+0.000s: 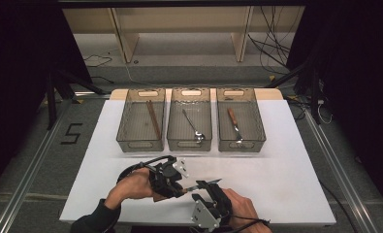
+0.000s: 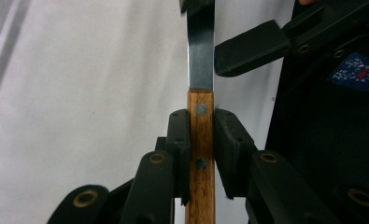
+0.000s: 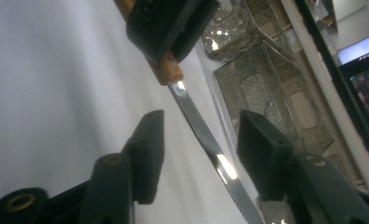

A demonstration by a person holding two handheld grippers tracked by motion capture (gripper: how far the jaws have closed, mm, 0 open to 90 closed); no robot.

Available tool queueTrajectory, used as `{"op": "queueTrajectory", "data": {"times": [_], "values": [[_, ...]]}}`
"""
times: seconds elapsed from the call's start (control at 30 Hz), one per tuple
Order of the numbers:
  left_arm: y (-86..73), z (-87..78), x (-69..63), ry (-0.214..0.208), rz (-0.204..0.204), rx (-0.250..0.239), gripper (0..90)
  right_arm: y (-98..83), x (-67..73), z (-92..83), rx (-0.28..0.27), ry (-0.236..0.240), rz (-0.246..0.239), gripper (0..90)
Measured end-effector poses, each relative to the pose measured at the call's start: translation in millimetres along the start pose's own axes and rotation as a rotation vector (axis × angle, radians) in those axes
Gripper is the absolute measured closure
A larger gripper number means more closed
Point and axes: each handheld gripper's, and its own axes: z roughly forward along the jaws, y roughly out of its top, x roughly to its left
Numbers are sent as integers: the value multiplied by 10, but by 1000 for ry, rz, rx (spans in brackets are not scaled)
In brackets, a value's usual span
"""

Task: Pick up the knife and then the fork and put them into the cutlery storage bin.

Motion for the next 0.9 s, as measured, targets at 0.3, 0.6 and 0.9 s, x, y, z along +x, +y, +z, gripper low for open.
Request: {"op": "queueTrajectory", "data": {"times": [0.3,0.6,0.9], "values": [[11,3,-7,-4,2,18,763,40,117,54,21,-48,-136,681],[17,11,-21,-22,1,21,763,48,180,76,23,-94,-230,789],[1,-17,8,-57,-33,-1,759,31,236,88,30,-120,-318,876]]}}
